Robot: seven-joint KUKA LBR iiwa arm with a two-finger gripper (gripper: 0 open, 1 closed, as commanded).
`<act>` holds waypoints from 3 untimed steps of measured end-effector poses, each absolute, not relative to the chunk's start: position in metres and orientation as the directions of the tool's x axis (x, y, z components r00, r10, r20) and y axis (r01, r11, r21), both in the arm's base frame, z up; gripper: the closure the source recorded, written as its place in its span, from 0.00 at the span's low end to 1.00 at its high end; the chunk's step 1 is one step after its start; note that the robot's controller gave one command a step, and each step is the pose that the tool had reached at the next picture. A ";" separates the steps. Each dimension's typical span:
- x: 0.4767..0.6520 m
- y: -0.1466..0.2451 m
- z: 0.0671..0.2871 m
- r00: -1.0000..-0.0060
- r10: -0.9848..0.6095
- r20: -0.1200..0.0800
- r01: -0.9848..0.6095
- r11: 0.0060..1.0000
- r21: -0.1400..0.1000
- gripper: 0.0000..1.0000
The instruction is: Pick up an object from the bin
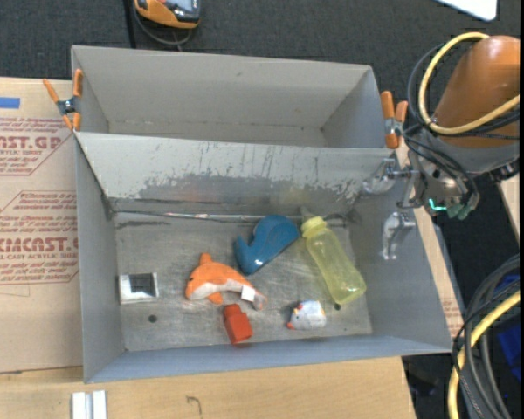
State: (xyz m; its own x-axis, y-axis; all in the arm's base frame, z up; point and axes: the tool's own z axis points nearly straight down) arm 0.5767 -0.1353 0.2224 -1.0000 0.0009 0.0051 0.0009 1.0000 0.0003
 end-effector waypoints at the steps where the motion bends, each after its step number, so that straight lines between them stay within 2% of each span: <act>1: 0.578 -0.135 0.227 -1.000 -0.001 -0.003 -0.001 1.000 -0.001 0.00; 2: 0.555 -0.136 0.152 -0.999 0.046 -0.006 0.046 0.999 0.000 0.00; 3: 0.530 -0.136 0.140 -0.955 0.297 0.004 0.297 0.955 0.001 0.00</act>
Offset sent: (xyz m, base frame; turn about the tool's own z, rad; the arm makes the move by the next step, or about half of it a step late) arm -0.0491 -0.0032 -0.1524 0.0960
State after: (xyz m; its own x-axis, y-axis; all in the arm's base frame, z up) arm 0.5296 -0.1364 0.1402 -0.9549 0.2968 0.0045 0.2968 0.9550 0.0008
